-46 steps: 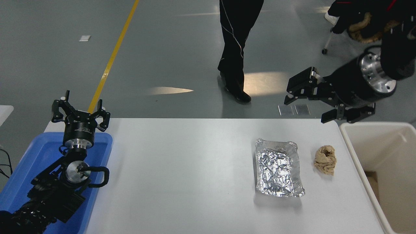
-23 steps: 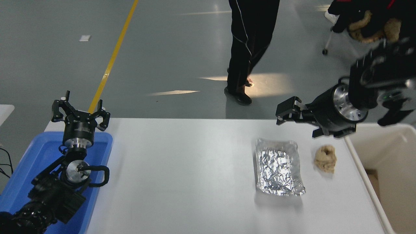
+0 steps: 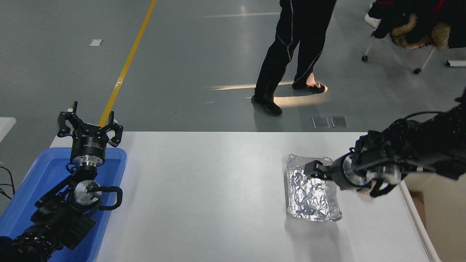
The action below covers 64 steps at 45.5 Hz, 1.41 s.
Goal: Pick up foil plate and place in dustbin
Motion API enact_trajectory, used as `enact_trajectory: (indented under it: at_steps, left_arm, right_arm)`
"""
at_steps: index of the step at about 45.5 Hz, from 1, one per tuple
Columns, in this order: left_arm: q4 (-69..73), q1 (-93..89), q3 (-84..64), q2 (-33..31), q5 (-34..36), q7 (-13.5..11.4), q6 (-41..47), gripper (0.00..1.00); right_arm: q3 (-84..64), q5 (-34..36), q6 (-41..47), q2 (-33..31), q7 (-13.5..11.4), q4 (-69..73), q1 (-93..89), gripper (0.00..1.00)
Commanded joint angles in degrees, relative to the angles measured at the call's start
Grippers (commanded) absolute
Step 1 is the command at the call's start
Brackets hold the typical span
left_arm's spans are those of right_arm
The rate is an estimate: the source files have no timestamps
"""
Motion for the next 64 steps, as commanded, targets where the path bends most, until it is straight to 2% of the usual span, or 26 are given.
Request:
enact_trajectory:
  at_steps: [1, 23, 41, 42, 44, 47, 49, 64]
  left_arm:
    - [0.0, 0.0, 0.0, 0.0, 0.0, 0.0, 0.0, 0.99]
    - [0.0, 0.0, 0.0, 0.0, 0.0, 0.0, 0.0, 0.99]
    - [0.0, 0.0, 0.0, 0.0, 0.0, 0.0, 0.0, 0.99]
    - [0.0, 0.0, 0.0, 0.0, 0.0, 0.0, 0.0, 0.99]
    - [-0.1, 0.0, 0.0, 0.0, 0.0, 0.0, 0.0, 0.99]
    - [-0.1, 0.0, 0.0, 0.0, 0.0, 0.0, 0.0, 0.99]
    - [0.0, 0.0, 0.0, 0.0, 0.0, 0.0, 0.0, 0.99]
    - [0.0, 0.0, 0.0, 0.0, 0.0, 0.0, 0.0, 0.99]
  right_arm:
    - [2.5, -3.3, -3.6, 0.3, 0.0, -9.4, -10.8, 1.0]
    - [4.8, -6.3, -4.0, 0.4, -0.2, -19.9, -18.5, 0.95]
    - [5.0, -9.7, -4.0, -0.5, -0.2, -20.1, -19.6, 0.93]
    - [5.1, -9.9, -4.0, -0.5, -0.2, -20.1, -19.9, 0.89]
    - [5.6, -10.2, -3.7, -0.5, -0.2, -20.0, -20.5, 0.71]
    - [5.9, -10.2, -2.9, -0.3, -0.2, -20.0, -20.8, 0.26]
    - [5.9, -10.4, -2.8, -0.3, -0.2, -20.0, -20.7, 0.02]
    - [7.6, -9.7, -2.7, -0.4, -0.3, -20.3, -20.2, 0.0]
